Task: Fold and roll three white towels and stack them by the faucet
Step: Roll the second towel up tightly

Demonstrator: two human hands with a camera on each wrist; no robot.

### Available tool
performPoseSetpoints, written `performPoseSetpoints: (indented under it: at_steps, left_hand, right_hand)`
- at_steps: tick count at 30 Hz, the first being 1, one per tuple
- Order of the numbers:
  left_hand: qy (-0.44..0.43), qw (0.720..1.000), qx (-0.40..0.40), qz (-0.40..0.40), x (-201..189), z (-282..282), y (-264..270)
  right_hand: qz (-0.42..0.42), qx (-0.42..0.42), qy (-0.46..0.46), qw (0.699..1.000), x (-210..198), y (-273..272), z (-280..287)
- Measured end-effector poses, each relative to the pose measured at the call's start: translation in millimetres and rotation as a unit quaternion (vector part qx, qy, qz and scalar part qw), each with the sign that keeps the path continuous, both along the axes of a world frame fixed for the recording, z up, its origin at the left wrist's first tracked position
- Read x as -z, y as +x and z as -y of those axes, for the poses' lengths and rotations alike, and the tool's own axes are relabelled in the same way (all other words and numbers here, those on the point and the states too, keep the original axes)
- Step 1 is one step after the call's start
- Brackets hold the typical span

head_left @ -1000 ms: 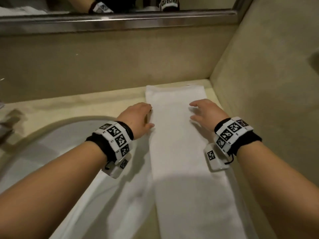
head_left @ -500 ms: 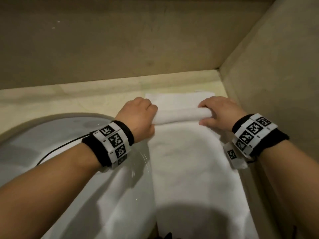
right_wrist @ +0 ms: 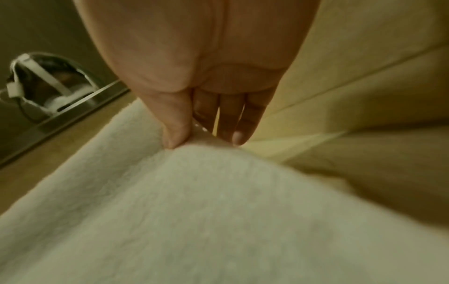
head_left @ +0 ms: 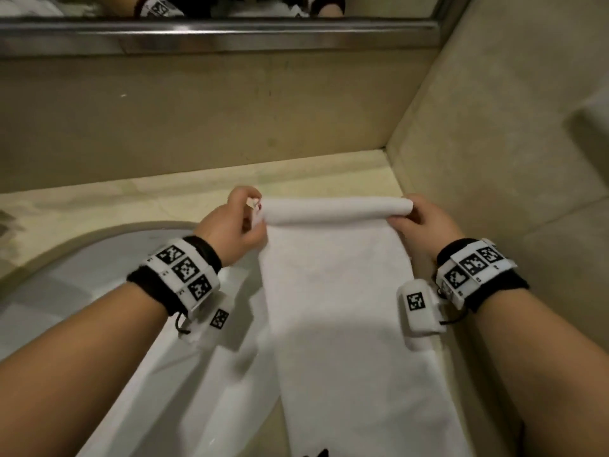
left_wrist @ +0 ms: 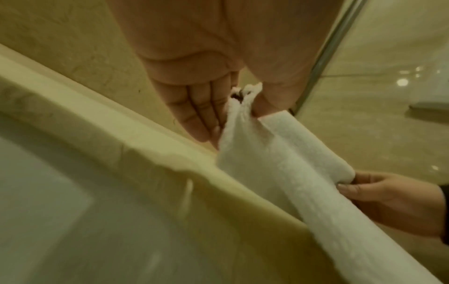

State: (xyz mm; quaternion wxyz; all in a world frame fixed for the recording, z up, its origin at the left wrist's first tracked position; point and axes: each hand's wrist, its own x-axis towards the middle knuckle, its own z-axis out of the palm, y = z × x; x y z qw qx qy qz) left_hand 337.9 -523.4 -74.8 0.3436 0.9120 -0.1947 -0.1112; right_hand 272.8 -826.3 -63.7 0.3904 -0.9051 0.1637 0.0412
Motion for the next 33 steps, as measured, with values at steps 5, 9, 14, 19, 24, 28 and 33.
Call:
performPoseSetpoints:
  at_steps: [5, 9, 14, 19, 24, 28, 33]
  left_hand:
    - [-0.049, 0.994, -0.055, 0.078, -49.8, 12.8, 50.8]
    - [-0.167, 0.982, -0.067, 0.057, -65.6, 12.6, 83.4]
    - [-0.245, 0.960, -0.117, -0.067, -12.8, 19.3, 85.7]
    - [-0.233, 0.945, -0.105, -0.205, 24.9, 28.6, 83.9]
    - [-0.160, 0.967, -0.127, -0.151, 24.5, 29.6, 92.5]
    - [-0.219, 0.956, -0.153, -0.119, 4.6, 26.9, 98.0]
    - [-0.207, 0.962, -0.164, -0.068, -13.3, 30.6, 110.8]
  right_hand:
    - [0.120, 0.068, 0.055, 0.989, -45.6, 48.8, -1.9]
    - [0.165, 0.065, 0.056, 0.983, -63.2, 88.8, -4.0]
    - [0.108, 0.091, 0.074, 0.987, -10.0, 105.0, -4.9]
    - [0.028, 0.107, 0.122, 0.986, 36.6, 108.3, 2.2]
    - [0.001, 0.065, 0.112, 0.992, 36.4, 113.6, 10.2]
    - [0.069, 0.079, 0.144, 0.984, 15.3, 122.5, 7.6]
    - [0.110, 0.078, 0.127, 0.983, -11.5, 144.8, 6.6]
